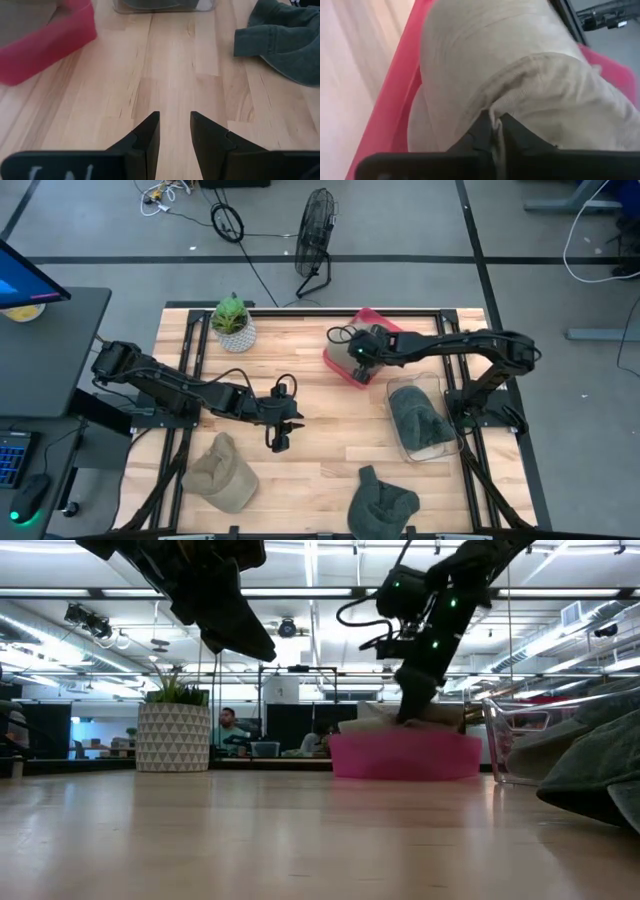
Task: Pick & Place hat
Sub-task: Put the right brown cap into the red bin
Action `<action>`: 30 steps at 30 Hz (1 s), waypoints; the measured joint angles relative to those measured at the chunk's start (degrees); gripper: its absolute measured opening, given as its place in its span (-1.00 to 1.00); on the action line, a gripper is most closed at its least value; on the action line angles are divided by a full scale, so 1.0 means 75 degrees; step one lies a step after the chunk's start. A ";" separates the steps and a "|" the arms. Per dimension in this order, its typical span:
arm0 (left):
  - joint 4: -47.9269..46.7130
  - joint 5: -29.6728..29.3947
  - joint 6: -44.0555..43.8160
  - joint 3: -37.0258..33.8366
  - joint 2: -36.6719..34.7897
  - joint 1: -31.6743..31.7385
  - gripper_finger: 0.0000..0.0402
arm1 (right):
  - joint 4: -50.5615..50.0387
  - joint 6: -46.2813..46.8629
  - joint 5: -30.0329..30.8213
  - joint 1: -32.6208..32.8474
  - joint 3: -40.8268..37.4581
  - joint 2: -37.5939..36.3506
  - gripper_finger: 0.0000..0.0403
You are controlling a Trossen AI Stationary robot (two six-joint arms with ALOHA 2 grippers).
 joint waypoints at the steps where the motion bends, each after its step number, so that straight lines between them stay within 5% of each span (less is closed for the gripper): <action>1: -0.0021 0.0000 0.0000 0.0000 0.0000 0.0000 -0.44 | -0.0288 -0.0198 -0.0006 0.0008 0.0110 -0.0109 -0.87; 14: -0.0069 0.0002 -0.0204 -0.0002 0.0000 0.0000 -0.44 | -0.3123 -0.4998 -0.0061 -0.0004 0.1287 -0.0919 -0.91; 22: -0.0103 0.0003 -0.0201 0.0000 0.0000 0.0000 -0.44 | -0.2004 -0.6098 -0.0787 -0.0359 0.0303 -0.0916 -0.93; 30: -0.0097 0.0000 -0.0201 0.0000 0.0000 0.0000 -0.44 | -0.0224 -0.6357 -0.0693 -0.0404 -0.0837 -0.0914 -0.90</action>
